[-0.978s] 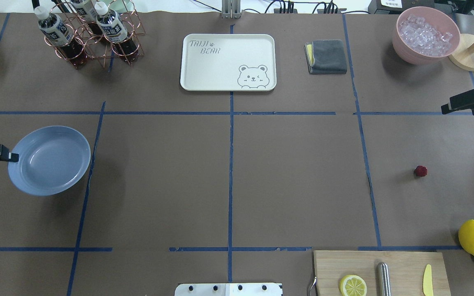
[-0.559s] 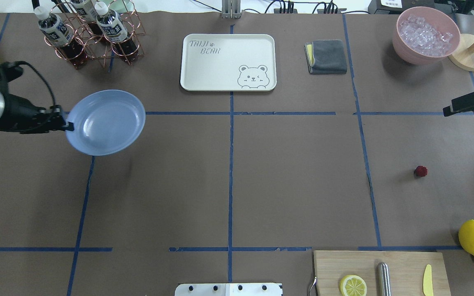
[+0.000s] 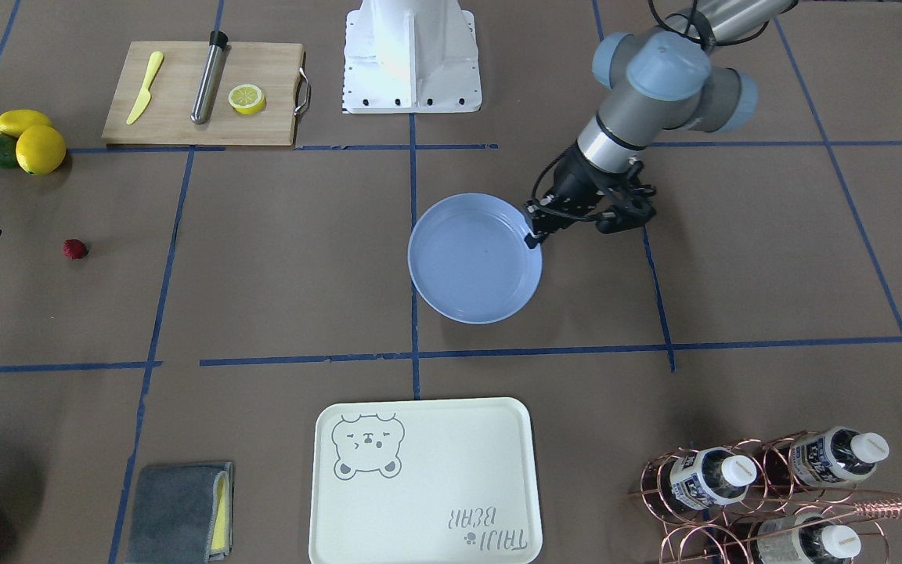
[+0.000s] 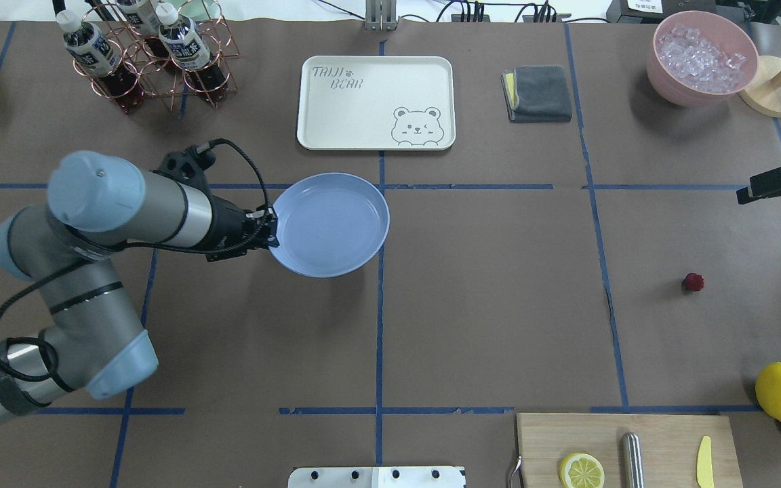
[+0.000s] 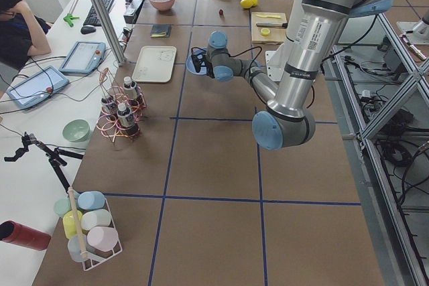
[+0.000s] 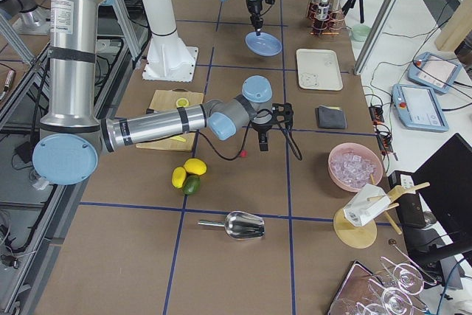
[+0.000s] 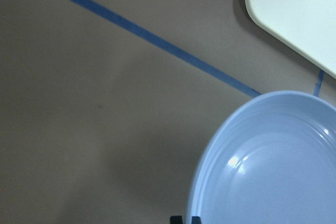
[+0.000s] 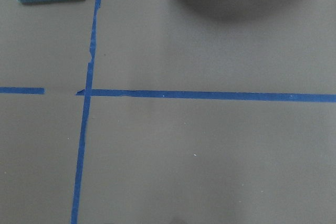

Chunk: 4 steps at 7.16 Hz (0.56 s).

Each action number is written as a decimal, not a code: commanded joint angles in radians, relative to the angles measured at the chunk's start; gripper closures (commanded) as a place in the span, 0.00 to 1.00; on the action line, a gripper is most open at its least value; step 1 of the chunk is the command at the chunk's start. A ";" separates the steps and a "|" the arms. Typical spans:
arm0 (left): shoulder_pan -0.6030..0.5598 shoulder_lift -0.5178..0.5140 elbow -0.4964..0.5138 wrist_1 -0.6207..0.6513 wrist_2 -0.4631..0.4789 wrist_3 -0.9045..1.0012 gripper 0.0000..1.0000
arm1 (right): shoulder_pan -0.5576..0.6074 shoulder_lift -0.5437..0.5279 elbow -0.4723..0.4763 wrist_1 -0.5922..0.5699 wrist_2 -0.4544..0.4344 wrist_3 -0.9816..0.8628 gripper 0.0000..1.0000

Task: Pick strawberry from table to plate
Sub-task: 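Slide the light blue plate toward the table center with the left gripper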

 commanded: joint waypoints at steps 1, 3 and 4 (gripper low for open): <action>0.121 -0.048 0.028 0.011 0.141 -0.057 1.00 | -0.010 -0.012 0.007 0.000 -0.009 0.000 0.00; 0.150 -0.076 0.060 0.009 0.161 -0.057 1.00 | -0.019 -0.014 0.007 0.000 -0.015 0.000 0.00; 0.162 -0.077 0.061 0.011 0.164 -0.055 1.00 | -0.019 -0.014 0.006 0.000 -0.017 0.000 0.00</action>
